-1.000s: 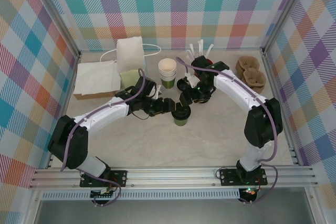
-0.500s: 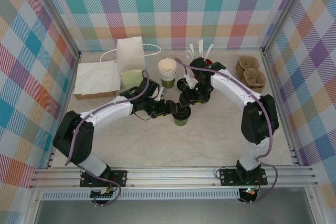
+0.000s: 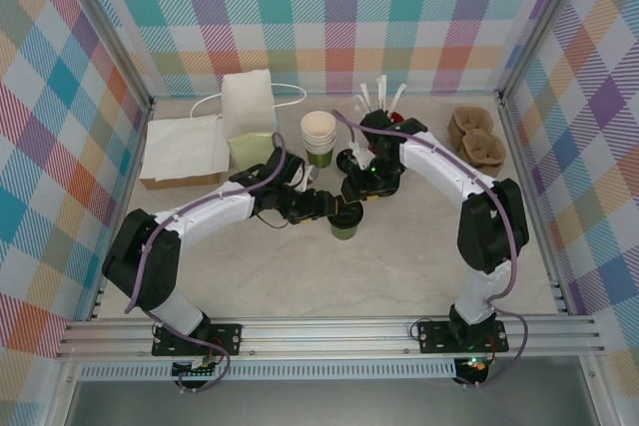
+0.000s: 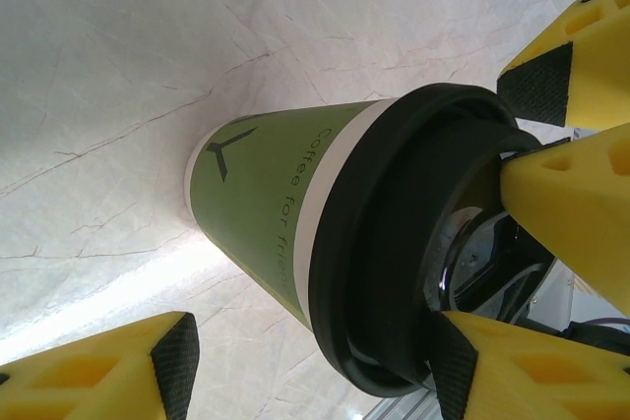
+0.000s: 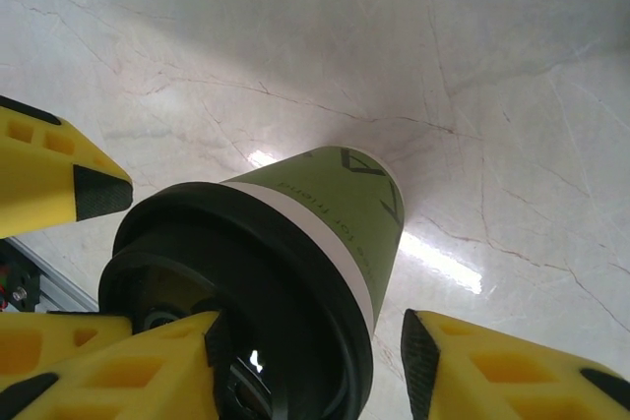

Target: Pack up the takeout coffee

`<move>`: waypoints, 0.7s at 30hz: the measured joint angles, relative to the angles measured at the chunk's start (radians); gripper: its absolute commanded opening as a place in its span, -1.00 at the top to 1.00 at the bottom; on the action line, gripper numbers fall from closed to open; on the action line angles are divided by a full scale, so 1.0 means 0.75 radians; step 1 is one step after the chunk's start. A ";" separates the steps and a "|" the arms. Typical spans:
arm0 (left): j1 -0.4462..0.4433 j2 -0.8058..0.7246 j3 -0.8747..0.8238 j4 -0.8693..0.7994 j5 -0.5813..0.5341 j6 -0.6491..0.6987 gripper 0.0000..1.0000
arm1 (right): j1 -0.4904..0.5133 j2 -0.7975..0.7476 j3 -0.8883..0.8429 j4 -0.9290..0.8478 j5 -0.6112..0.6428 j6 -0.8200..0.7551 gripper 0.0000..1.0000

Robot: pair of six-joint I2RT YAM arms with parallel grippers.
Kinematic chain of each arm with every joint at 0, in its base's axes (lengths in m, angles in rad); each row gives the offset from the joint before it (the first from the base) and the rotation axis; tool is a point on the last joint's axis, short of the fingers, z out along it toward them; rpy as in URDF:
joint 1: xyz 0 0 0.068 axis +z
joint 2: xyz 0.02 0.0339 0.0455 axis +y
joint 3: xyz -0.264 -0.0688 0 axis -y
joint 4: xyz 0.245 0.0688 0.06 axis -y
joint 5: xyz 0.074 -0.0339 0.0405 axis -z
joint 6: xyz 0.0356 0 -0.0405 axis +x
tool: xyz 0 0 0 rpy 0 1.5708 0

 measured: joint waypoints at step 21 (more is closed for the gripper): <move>-0.001 0.011 0.001 0.000 -0.005 0.001 -0.29 | -0.030 -0.036 -0.125 0.115 -0.113 0.004 0.14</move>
